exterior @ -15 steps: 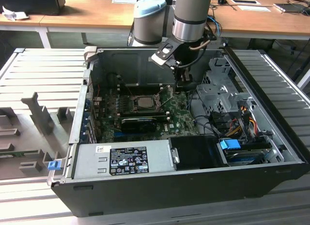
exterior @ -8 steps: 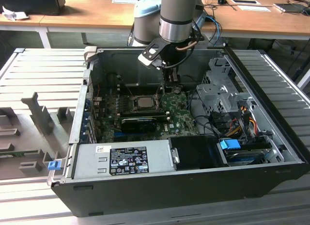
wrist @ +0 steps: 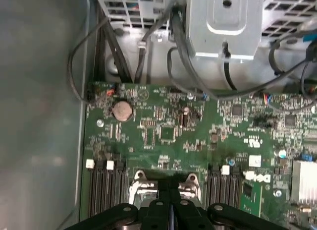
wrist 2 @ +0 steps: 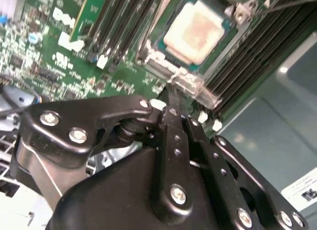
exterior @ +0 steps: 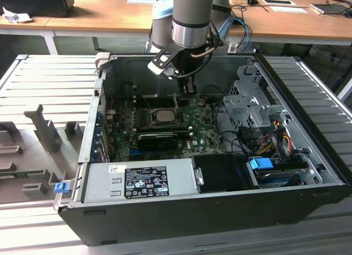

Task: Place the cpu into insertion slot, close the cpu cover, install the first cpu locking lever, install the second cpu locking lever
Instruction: 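Close the cpu cover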

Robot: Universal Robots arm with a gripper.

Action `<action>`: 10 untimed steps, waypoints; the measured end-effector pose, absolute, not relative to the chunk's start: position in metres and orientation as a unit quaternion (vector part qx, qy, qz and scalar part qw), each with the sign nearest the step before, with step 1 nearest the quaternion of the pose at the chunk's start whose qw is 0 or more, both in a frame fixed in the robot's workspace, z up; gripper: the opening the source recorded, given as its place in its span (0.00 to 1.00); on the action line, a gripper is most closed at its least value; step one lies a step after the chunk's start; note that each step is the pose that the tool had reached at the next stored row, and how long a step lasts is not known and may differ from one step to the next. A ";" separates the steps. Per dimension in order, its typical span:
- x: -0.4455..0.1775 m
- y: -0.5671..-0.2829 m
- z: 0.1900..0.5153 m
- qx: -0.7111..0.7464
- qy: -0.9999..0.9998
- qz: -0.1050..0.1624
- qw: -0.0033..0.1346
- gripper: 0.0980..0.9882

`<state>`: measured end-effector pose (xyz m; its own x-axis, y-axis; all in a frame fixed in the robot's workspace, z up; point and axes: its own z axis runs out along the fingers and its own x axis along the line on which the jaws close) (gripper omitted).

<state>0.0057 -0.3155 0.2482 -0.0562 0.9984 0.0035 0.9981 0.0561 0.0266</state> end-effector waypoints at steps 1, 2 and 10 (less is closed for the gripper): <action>0.004 -0.316 0.247 0.687 0.727 0.011 0.008 0.01; 0.003 -0.316 0.246 0.687 0.727 0.011 0.008 0.01; -0.007 -0.316 0.234 0.687 0.727 0.011 0.008 0.01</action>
<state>-0.0074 -0.3155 0.2341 -0.0565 0.9984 0.0033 0.9981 0.0564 0.0263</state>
